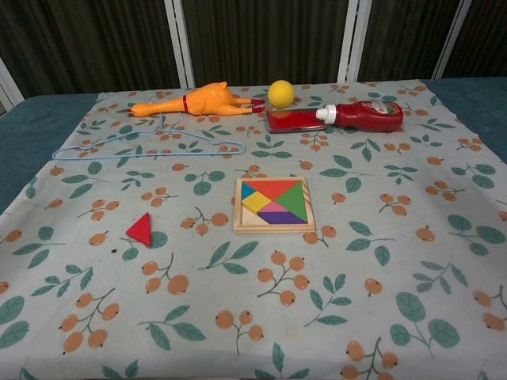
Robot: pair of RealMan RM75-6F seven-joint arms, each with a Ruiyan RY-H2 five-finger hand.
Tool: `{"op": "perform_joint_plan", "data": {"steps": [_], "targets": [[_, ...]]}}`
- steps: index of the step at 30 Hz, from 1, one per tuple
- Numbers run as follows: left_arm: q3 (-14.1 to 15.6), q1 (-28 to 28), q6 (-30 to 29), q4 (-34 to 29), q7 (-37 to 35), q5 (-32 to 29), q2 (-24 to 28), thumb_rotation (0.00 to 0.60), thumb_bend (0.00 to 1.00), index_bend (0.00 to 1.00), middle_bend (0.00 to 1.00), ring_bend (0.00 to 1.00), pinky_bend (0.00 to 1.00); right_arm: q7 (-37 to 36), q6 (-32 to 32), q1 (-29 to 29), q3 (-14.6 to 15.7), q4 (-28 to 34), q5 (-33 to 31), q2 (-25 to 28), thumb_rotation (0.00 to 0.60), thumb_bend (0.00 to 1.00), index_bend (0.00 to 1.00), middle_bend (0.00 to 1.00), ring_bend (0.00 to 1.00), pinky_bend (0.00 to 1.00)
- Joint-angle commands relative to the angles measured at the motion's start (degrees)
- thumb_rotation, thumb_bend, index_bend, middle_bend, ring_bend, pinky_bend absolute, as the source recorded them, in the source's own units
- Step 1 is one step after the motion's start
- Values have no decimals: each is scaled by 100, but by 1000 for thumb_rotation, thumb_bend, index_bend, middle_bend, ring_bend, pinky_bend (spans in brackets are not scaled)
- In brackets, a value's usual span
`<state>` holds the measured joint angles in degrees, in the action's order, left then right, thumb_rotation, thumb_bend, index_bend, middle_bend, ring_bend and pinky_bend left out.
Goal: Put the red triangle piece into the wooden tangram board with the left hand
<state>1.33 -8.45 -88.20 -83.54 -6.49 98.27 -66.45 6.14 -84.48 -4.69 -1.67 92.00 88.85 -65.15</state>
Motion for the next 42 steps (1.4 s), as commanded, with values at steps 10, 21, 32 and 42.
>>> {"op": "perform_joint_plan", "data": {"steps": [10, 21, 32, 42], "targets": [[115, -281, 411, 140, -224, 137, -213, 600, 432, 43, 153, 556, 756, -22, -43, 15, 6, 10, 43, 22, 600, 203, 0, 0, 0, 0], [-47, -954, 1041, 909, -443, 176, -1063, 600, 432, 212, 1000, 998, 1000, 8, 72, -34, -21, 17, -42, 2, 600, 203, 0, 0, 0, 0], [-205, -1466, 2096, 573, 8, -442, -1478, 600, 432, 247, 1000, 1000, 1000, 90, 166, -83, -23, 26, -74, -48, 600, 203, 0, 0, 0, 0], [-263, -1838, 2807, 542, 357, -876, -1957, 600, 428, 235, 1000, 1000, 1000, 18, 254, -123, 13, 29, -47, -18, 600, 203, 0, 0, 0, 0]]}}
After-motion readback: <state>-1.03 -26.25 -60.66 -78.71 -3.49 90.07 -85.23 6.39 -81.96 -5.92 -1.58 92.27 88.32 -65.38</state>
